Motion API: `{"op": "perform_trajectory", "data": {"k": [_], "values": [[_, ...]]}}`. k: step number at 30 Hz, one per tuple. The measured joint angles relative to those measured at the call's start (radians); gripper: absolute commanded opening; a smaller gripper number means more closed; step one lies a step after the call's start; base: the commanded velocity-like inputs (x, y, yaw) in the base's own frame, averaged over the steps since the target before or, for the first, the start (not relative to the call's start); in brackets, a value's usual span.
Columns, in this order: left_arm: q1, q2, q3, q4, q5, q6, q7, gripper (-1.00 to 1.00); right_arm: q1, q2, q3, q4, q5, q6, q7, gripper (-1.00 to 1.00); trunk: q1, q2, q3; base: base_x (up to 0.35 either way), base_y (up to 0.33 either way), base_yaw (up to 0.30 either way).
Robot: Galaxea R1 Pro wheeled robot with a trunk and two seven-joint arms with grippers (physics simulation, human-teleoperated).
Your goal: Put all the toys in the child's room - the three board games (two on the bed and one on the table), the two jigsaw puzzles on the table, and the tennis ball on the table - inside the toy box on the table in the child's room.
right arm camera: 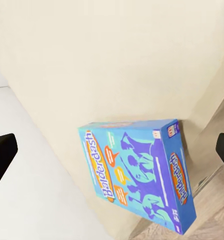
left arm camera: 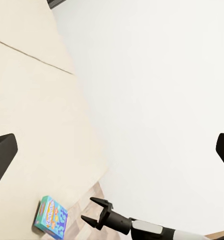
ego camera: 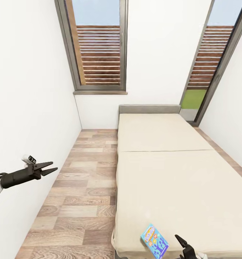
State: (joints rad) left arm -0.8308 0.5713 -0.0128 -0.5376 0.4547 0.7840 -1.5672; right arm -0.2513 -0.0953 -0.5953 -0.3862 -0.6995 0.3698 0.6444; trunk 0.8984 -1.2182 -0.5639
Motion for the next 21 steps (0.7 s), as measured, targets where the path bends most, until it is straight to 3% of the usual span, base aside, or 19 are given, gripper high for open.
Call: {"op": "perform_trajectory", "data": {"k": [7,13,21], "values": [[0.0,-0.004,0.0,0.0,0.0,-0.001,0.0,1.0,0.0,-0.002,0.003,0.01,0.003,0.004,0.001,1.0,0.012,-0.021,-0.01,0.0,0.0,0.0],[0.0,-0.004,-0.002,-0.001,0.0,-0.001,0.0,1.0,0.0,-0.009,0.008,0.107,0.015,-0.002,0.002,1.0,0.012,-0.021,-0.01,0.0,0.0,0.0],[0.0,-0.004,-0.002,-0.001,0.0,-0.002,0.0,1.0,0.0,-0.016,0.008,0.148,0.019,-0.004,0.006,1.0,0.012,-0.021,-0.009,0.0,0.0,0.0]]}}
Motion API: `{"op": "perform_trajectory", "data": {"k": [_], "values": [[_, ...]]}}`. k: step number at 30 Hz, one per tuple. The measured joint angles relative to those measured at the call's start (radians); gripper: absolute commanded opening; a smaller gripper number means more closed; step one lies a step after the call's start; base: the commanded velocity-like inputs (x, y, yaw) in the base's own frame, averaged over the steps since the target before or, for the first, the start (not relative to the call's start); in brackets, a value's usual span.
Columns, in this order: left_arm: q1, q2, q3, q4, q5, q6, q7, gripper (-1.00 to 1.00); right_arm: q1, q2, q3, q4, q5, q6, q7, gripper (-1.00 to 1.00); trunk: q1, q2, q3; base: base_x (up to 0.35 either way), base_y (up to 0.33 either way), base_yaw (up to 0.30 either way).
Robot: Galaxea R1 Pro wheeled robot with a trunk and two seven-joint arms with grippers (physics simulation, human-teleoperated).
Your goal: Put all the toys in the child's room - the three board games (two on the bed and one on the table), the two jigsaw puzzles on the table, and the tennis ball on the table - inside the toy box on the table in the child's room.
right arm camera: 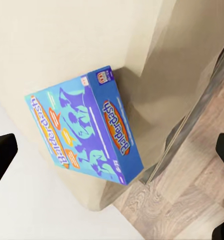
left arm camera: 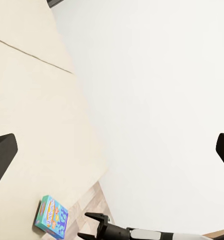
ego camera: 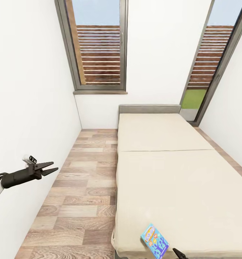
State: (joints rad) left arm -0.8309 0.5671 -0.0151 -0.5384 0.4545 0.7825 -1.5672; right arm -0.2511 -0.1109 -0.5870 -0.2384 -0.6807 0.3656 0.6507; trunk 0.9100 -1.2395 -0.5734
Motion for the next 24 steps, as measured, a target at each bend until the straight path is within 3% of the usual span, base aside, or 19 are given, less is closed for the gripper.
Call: {"op": "perform_trajectory", "data": {"k": [11,14,20,24], "values": [[0.0,0.0,0.0,0.0,0.0,0.0,0.0,1.0,0.001,-0.001,0.009,0.005,0.006,0.001,0.013,1.0,0.0,0.0,0.0,0.0,0.0,0.0],[0.0,0.0,0.0,0.0,0.0,0.0,0.0,1.0,0.001,-0.001,0.043,0.005,0.006,0.001,0.015,1.0,0.0,0.0,0.0,0.0,0.0,0.0],[0.0,0.0,0.0,0.0,0.0,0.0,0.0,1.0,0.0,0.0,0.167,0.005,0.004,-0.002,0.034,1.0,0.0,0.0,0.0,0.0,0.0,0.0],[0.0,0.0,0.0,0.0,0.0,0.0,0.0,1.0,0.0,0.0,0.186,0.005,0.004,-0.003,0.049,1.0,0.015,-0.028,-0.012,0.0,0.0,0.0]]}}
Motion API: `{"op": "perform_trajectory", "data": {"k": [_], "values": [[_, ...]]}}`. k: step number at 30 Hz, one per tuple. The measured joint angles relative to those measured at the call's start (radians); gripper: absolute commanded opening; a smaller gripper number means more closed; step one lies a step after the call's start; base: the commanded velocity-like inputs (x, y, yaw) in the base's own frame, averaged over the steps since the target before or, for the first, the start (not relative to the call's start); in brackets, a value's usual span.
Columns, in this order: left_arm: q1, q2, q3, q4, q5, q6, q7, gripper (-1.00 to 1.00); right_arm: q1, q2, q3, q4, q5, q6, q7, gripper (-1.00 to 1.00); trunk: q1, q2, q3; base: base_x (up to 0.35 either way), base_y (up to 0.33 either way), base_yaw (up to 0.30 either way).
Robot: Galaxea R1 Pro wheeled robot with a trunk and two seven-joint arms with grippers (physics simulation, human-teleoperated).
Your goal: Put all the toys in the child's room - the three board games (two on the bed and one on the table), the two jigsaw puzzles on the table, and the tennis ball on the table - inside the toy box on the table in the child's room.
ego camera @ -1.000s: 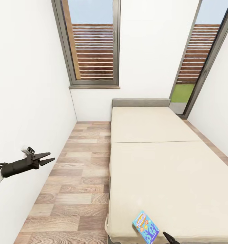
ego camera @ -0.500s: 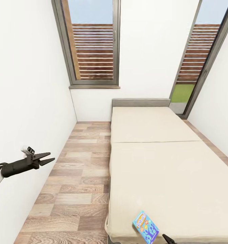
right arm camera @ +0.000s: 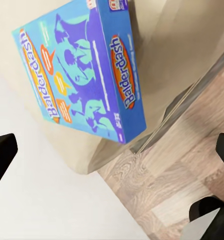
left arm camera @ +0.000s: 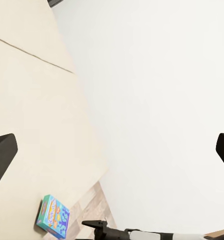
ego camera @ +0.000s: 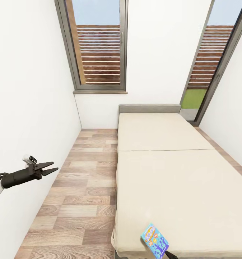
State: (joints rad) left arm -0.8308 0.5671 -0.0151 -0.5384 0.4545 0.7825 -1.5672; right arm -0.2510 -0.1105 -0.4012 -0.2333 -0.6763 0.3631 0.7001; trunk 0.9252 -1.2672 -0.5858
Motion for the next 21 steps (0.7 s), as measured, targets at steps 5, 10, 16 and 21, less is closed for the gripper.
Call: {"op": "perform_trajectory", "data": {"k": [5,10,16,21], "values": [[0.0,0.0,0.0,0.0,0.0,0.0,0.0,1.0,0.0,-0.001,0.007,0.0,0.0,-0.002,0.007,1.0,0.019,-0.035,-0.016,0.0,0.0,0.0],[0.0,0.0,0.0,0.0,0.0,0.0,0.0,1.0,0.0,-0.001,0.009,0.0,0.0,-0.003,0.009,1.0,0.038,-0.07,-0.031,0.0,0.0,0.0],[0.0,0.0,0.0,0.0,0.0,0.0,0.0,1.0,0.0,-0.001,0.009,-0.001,-0.001,-0.004,0.031,1.0,0.061,-0.112,-0.05,0.0,0.0,0.0],[0.0,0.0,0.0,0.0,0.0,0.0,0.0,1.0,0.001,-0.001,0.01,-0.001,-0.001,-0.005,0.057,1.0,0.081,-0.147,-0.066,0.0,0.0,0.0]]}}
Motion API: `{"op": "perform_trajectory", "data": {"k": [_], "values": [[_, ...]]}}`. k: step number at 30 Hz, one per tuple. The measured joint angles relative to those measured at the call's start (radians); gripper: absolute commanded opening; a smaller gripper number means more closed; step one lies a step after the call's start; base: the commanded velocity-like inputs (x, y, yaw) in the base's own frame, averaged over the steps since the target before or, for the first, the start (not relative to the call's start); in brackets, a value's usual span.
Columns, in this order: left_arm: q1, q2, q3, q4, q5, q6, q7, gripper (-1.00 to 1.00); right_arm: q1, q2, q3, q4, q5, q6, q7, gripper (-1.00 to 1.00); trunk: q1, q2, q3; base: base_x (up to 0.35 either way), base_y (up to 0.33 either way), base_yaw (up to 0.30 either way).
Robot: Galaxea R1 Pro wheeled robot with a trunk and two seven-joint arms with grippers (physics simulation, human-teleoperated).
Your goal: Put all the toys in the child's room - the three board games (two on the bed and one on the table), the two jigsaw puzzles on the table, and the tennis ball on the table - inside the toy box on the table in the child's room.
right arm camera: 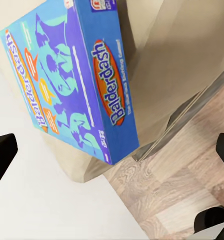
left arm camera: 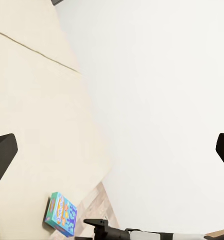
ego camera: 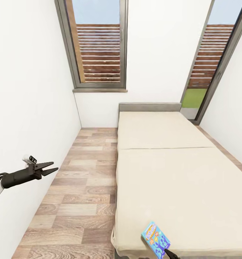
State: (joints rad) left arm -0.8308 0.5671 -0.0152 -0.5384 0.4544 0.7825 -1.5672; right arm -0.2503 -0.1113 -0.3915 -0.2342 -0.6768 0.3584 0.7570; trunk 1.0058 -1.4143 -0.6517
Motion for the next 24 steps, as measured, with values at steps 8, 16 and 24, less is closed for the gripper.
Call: {"op": "perform_trajectory", "data": {"k": [8,16,24], "values": [[0.0,0.0,0.0,0.0,0.0,-0.001,0.0,1.0,-0.001,0.002,0.008,-0.004,0.001,-0.001,0.012,1.0,0.012,-0.021,-0.009,0.0,0.0,0.0],[0.0,0.0,0.0,0.0,0.0,-0.002,0.0,1.0,-0.001,0.007,0.012,-0.007,0.002,-0.002,0.013,1.0,0.031,-0.056,-0.025,0.0,0.0,0.0],[0.0,0.0,0.0,0.0,0.0,-0.002,0.0,1.0,-0.001,0.013,0.079,-0.011,0.001,-0.002,0.013,1.0,0.061,-0.112,-0.05,0.0,0.0,0.0]]}}
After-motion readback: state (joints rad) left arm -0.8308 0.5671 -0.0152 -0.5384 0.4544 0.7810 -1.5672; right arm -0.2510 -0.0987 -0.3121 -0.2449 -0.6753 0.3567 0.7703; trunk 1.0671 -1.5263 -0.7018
